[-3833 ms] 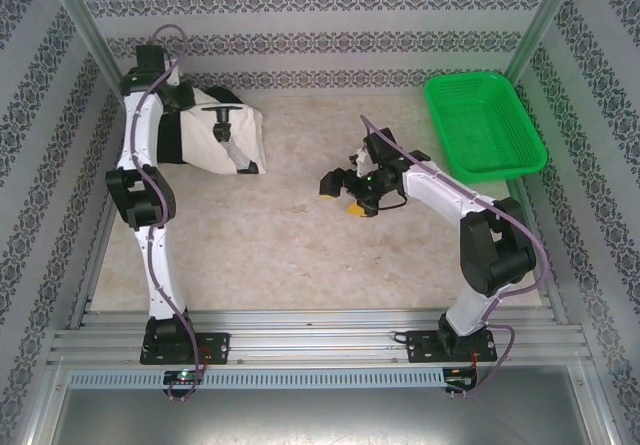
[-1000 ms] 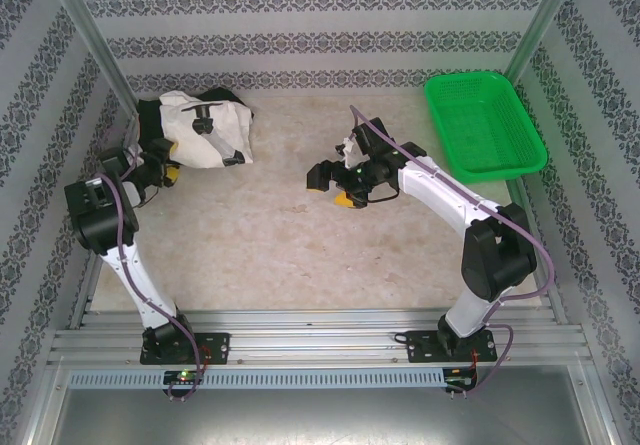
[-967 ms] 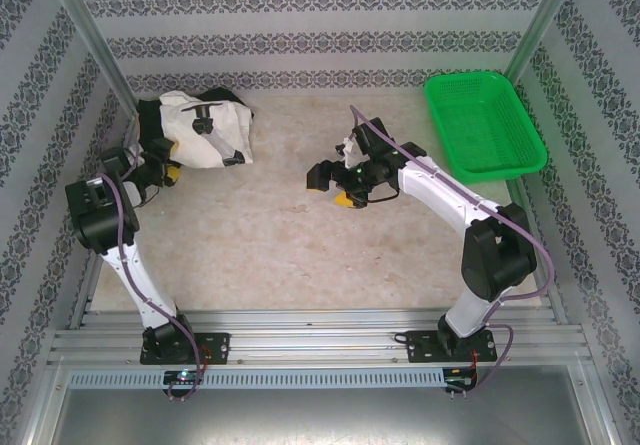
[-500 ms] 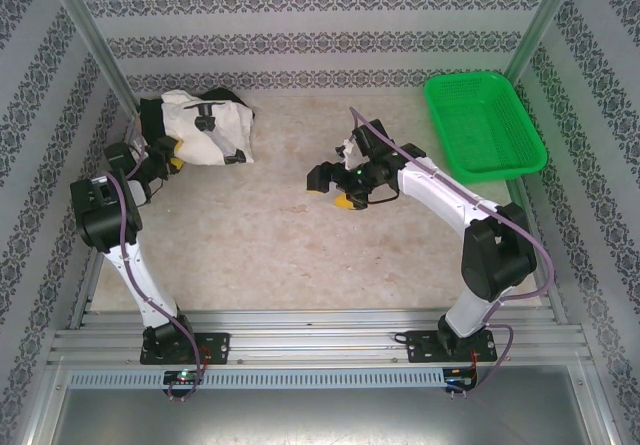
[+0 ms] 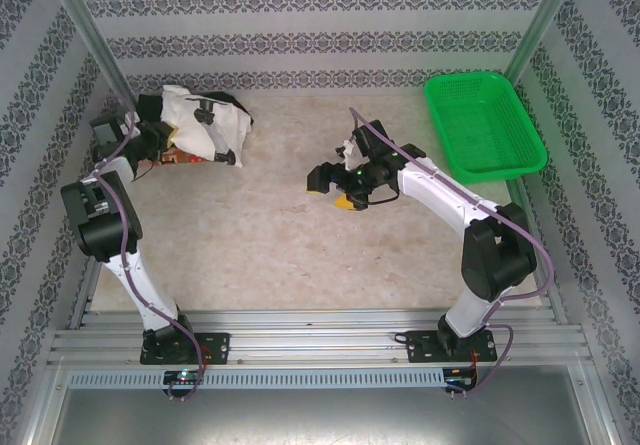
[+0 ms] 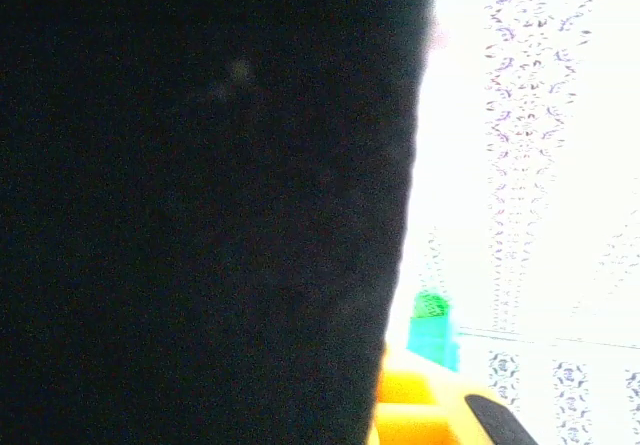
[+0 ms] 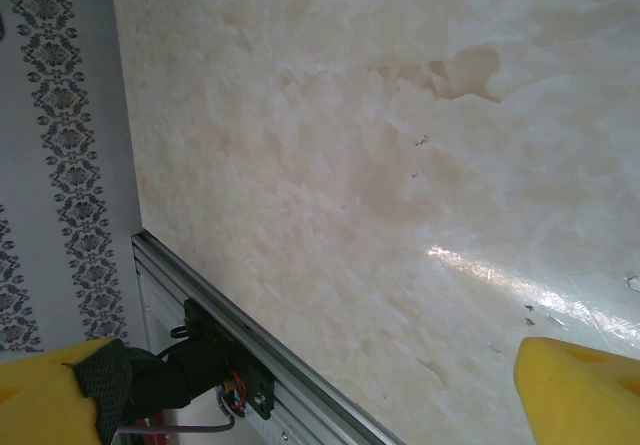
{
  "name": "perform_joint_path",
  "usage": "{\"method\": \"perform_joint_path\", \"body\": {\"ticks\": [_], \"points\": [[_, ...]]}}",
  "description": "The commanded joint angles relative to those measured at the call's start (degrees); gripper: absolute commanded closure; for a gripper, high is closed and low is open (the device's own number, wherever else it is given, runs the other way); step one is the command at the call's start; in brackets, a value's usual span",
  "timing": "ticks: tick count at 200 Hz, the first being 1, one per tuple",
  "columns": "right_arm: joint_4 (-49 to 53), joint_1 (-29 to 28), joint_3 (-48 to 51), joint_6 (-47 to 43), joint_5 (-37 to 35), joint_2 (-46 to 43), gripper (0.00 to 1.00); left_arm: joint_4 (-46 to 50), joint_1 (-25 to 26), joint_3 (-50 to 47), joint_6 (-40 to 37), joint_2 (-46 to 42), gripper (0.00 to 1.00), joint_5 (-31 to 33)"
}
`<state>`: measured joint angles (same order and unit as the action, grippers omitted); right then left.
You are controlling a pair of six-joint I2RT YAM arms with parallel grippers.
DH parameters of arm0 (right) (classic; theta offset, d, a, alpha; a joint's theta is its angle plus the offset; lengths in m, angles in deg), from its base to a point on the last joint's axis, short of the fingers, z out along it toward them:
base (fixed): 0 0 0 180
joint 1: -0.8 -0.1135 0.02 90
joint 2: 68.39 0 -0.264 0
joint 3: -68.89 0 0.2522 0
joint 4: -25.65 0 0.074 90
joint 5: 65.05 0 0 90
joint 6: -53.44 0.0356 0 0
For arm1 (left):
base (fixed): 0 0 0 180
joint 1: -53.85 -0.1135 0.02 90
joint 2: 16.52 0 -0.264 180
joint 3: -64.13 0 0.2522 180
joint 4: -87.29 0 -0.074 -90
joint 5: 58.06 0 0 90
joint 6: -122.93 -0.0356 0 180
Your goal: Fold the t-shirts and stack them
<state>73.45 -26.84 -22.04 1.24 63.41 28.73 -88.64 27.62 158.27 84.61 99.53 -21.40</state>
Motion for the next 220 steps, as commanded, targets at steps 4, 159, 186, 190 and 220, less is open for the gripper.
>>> {"method": "perform_joint_path", "body": {"ticks": [4, 159, 186, 190, 220], "points": [[-0.21, -0.49, 0.71, 0.18, 1.1, -0.89, 0.02, 9.48, -0.26, 4.08, -10.01, -3.33, 0.91, 3.03], [-0.97, -1.27, -2.85, 1.3, 1.53, 3.2, 0.02, 14.37, -3.74, -1.52, -18.93, 0.22, 0.74, 15.03], [-1.11, -1.45, -3.64, 1.49, 1.29, 3.51, 0.02, 20.4, -3.43, 0.94, -21.34, -0.16, 0.42, 19.42], [-1.04, -1.46, -3.69, 1.49, 1.23, 3.43, 0.02, 21.29, -3.31, 1.27, -21.87, -0.55, 0.41, 20.35], [-1.15, -1.45, -3.96, 1.48, 0.53, 2.86, 0.02, 31.05, -2.57, 4.13, -24.9, -5.72, 0.28, 28.45]]}}
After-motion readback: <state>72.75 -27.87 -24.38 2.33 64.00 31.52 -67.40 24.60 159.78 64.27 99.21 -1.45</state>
